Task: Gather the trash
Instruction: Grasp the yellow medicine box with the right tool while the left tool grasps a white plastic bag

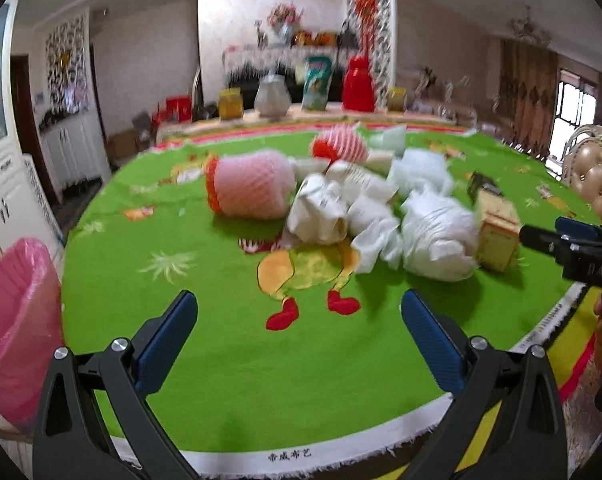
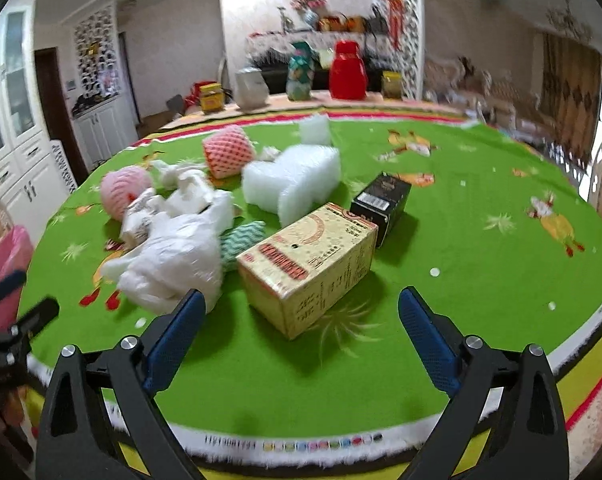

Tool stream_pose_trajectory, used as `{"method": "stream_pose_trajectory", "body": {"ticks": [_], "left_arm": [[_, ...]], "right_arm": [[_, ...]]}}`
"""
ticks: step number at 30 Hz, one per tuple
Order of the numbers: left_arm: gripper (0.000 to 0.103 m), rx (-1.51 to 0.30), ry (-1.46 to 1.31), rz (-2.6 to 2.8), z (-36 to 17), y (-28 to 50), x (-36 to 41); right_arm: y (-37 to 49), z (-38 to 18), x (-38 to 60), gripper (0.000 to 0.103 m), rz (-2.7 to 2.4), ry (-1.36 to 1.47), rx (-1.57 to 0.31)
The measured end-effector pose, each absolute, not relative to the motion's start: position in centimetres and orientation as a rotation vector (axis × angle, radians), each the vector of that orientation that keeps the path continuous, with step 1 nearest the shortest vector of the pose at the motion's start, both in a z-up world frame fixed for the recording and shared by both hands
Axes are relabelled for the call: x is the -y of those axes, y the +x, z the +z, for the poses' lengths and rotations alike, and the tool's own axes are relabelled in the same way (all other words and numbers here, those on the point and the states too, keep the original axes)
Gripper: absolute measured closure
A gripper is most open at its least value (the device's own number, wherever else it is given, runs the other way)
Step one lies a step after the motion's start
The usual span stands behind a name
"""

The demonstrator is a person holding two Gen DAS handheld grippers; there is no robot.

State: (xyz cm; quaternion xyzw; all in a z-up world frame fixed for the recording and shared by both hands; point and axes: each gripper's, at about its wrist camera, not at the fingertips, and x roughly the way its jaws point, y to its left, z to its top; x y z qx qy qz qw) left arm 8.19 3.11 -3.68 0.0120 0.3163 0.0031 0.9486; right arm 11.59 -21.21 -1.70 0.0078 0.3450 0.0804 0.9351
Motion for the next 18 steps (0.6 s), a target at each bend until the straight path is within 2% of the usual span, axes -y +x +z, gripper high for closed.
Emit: {"method": "stream_pose_trajectory", "body": {"ticks": [15,17,18], "left_arm": [[0.005,-0.785,0.020,-0.060,-6.9,9.2,-0.4],[0.005,-0.794,-0.004,-0.082,-6.8,9.7,-0.2],[0.005,-0.795,-0.015,-0.090,-6.7,9.9,0.0]], "right_arm": [[19.0,-5.1,19.5,0.012,0.054,0.049,-0.889],[18.4,-5.3,20.1,0.015,0.068,0.060,-0.881],[18.1,-5.4,20.5,0.022,0.076,0.067,-0.877]]}}
